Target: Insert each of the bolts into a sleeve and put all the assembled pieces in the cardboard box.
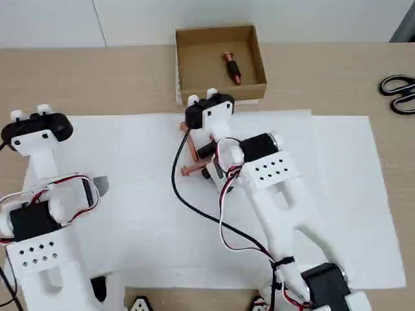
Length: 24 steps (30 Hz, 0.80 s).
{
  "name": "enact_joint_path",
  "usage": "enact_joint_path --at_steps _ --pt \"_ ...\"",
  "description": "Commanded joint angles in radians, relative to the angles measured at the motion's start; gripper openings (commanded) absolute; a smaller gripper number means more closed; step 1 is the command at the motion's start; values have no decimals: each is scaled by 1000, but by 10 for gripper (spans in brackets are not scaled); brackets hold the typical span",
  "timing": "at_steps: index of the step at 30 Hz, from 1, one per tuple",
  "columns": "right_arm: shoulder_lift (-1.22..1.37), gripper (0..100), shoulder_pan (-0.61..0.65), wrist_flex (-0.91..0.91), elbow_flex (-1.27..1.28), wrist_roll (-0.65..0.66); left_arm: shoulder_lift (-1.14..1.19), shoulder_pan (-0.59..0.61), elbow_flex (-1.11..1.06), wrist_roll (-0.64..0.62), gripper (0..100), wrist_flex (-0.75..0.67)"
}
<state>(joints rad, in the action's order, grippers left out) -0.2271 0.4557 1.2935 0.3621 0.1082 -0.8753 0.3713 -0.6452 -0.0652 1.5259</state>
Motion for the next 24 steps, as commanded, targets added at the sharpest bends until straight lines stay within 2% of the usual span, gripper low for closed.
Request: enact_joint_path --at_steps 1,11,24 --pt "38 450 42 -18 -5 6 -15 2 4 3 248 -2" --pt "262 449 70 -122 -6 6 -15 2 4 3 248 -2" --pt "285 449 147 -122 6 3 -15 2 4 2 247 -2"
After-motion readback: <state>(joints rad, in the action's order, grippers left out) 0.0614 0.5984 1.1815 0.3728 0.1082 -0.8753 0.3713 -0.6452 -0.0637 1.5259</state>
